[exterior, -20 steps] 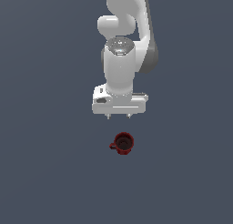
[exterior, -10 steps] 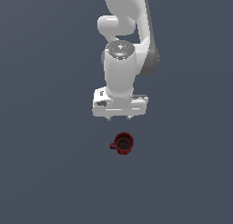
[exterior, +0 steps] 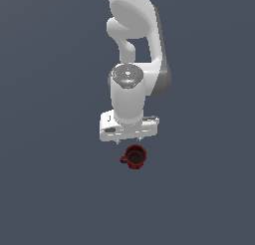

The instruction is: Pick up the object and move it to a goal position.

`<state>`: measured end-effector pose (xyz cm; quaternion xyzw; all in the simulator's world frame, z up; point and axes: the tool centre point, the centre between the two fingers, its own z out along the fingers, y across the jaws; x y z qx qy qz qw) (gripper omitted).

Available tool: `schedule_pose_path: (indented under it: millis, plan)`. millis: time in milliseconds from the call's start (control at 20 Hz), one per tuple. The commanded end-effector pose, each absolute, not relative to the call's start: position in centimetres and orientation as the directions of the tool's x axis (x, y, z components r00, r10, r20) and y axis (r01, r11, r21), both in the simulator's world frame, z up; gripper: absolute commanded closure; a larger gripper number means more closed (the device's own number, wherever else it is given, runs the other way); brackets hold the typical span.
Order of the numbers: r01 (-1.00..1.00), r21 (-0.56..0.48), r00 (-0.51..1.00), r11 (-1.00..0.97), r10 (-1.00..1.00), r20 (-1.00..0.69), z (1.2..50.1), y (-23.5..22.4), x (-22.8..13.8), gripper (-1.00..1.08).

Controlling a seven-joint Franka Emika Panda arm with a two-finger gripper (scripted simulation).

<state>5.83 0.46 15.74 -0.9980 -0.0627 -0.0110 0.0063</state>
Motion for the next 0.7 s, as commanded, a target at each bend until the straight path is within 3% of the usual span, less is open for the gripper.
schedule_pose_path:
  millis: [0, 650]
  plan:
    - [0.155, -0.016, 0.988, -0.988, 0.155, 0.013, 14.5, 0.2, 6.8, -0.60]
    - [0.244, -0.039, 0.970, -0.969, 0.245, -0.011, 10.5, -0.7, 9.3, -0.60]
